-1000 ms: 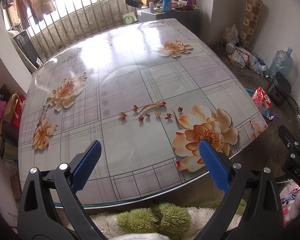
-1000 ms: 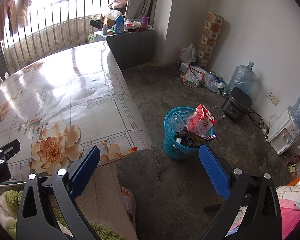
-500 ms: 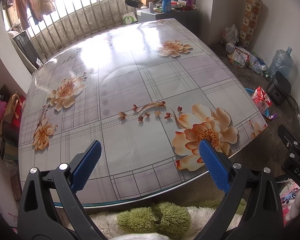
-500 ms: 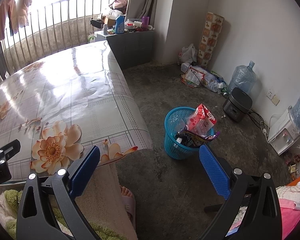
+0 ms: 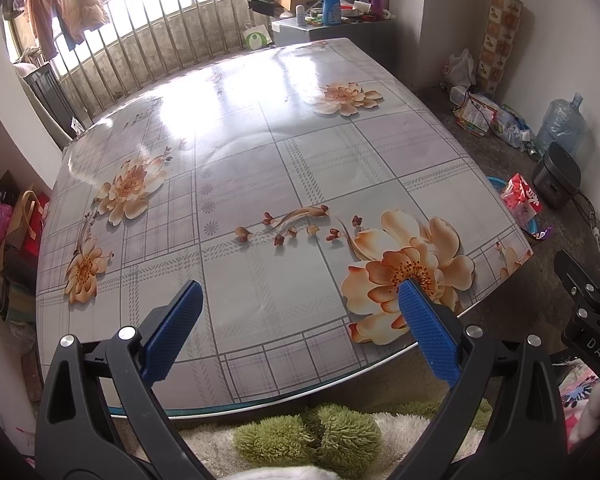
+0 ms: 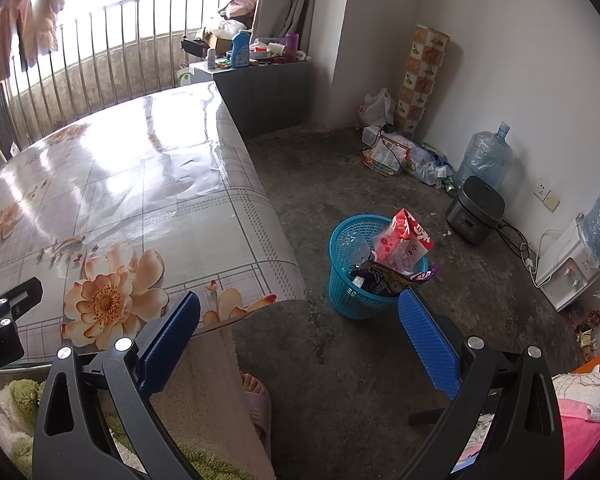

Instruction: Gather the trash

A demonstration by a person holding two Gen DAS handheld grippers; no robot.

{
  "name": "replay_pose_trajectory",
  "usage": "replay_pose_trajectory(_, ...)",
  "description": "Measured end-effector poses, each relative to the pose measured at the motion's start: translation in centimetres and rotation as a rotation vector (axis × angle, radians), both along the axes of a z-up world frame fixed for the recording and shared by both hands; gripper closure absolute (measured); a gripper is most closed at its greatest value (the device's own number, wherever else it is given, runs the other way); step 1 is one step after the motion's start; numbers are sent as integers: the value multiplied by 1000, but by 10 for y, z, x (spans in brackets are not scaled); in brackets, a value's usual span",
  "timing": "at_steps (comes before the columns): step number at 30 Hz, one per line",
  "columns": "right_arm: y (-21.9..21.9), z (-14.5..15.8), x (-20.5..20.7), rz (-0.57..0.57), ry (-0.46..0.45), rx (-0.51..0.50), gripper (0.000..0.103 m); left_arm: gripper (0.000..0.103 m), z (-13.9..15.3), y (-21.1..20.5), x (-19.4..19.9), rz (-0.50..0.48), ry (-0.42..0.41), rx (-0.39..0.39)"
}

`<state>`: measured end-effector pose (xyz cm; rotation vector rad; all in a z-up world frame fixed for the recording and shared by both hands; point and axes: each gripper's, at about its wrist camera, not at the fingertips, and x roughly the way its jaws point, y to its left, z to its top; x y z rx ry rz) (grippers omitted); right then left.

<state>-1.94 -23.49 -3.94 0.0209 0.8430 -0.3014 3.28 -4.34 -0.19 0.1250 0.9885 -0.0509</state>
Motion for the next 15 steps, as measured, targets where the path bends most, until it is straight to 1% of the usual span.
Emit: replay_pose_trajectory(15, 1, 1, 0, 0, -1, 0, 6, 9, -1, -1, -1, 3, 0, 0)
